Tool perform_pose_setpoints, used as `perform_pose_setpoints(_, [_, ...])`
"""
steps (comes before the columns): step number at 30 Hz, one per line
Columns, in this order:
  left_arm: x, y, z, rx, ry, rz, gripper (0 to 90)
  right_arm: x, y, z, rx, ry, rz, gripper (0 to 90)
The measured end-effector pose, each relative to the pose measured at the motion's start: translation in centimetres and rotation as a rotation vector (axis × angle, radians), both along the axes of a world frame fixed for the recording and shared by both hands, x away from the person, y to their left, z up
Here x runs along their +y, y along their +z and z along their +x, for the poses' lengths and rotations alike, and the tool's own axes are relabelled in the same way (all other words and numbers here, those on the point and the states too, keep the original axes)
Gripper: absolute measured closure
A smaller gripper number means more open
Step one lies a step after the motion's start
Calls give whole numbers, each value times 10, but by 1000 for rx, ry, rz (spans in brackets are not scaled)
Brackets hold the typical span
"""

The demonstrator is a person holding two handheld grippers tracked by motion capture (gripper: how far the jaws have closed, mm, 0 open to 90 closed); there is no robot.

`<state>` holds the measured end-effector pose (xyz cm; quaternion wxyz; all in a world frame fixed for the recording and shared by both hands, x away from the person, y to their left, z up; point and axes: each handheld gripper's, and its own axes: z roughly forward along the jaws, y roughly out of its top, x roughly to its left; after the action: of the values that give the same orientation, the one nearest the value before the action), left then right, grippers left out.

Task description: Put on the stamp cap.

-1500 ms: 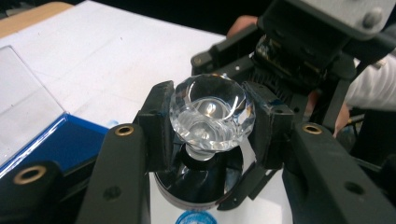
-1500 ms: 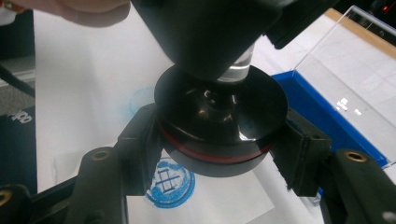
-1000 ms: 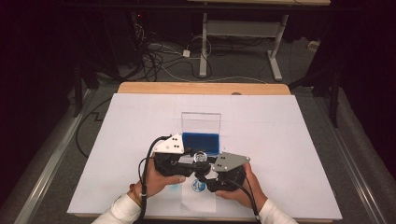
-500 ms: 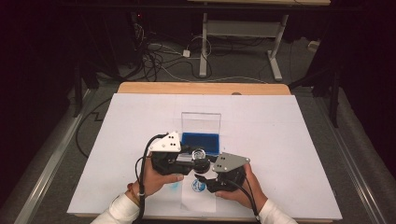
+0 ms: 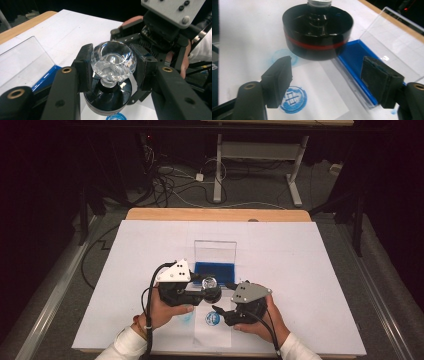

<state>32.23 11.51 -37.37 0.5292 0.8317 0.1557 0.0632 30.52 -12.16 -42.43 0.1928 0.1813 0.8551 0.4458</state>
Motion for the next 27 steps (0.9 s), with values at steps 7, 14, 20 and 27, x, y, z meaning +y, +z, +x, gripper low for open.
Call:
perform_pose_setpoints(7, [4,1,0,-10,14,7,546,-8,4,0,-18,-15,8,248])
perform_pose_setpoints(14, [9,0,-1,-23,31,33,546,-18,8,-2,-38,-41,10,245])
perform_pose_setpoints(20, [15,1,0,-36,49,50,545,-29,12,-3,-47,-67,15,203])
perform_pose_setpoints(27, [24,1,-1,-53,86,70,546,-40,16,-5,-74,-95,17,202])
